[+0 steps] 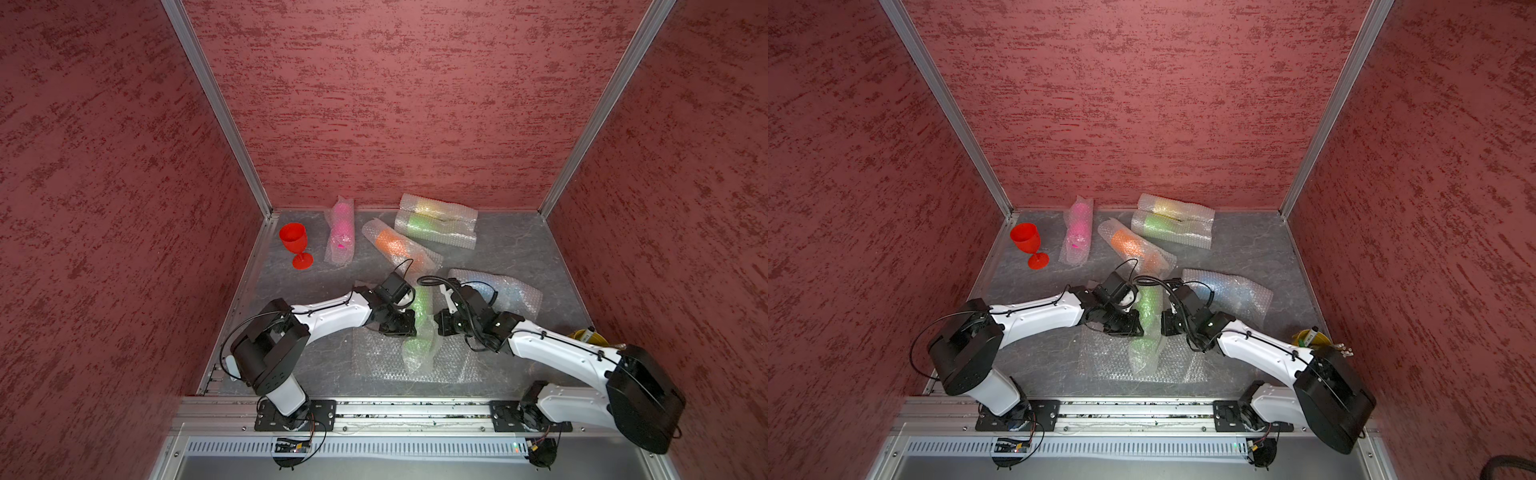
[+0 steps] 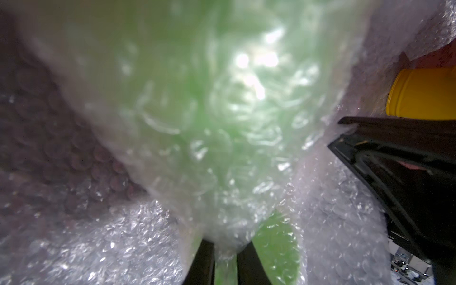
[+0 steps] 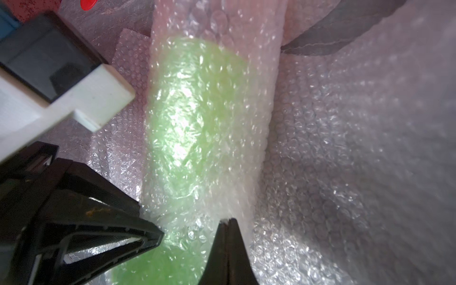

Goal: Unpack wine glasses from bubble wrap
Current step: Unwrap the bubble wrap.

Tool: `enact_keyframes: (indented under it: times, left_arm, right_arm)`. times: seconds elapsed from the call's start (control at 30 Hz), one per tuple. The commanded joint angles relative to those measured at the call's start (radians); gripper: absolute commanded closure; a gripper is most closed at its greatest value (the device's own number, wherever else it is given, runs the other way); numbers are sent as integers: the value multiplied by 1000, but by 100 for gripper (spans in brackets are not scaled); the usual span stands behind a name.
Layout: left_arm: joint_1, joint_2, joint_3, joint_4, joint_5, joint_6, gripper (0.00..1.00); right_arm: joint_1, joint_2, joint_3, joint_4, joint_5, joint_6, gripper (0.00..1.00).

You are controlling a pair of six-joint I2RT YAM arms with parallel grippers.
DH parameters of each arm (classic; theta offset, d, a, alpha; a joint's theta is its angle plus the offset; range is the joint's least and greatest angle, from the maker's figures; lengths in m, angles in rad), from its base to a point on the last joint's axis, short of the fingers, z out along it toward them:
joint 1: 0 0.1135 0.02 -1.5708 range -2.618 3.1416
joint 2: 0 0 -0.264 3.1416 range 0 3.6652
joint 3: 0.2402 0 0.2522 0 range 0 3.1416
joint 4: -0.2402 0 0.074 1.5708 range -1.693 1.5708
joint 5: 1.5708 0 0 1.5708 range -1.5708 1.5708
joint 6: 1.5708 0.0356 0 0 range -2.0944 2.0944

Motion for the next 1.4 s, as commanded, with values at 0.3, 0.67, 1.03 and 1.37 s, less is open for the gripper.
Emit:
enact_keyframes:
  times: [0.3, 0.67, 1.03, 1.37]
  left_arm:
    - [65, -58, -114, 30, 38, -35, 95]
    - [98, -106, -172, 63, 45, -53, 100]
    - [121, -182, -207, 53, 37, -60, 76]
    - [211, -357, -232, -61, 8, -32, 39]
  right_arm:
    - [1, -65, -63, 19, 121, -20, 100]
    - [0, -104, -101, 29, 147, -18, 100]
    - [-11, -145, -151, 66, 134, 10, 100]
    - [-16, -217, -175, 94, 72, 44, 100]
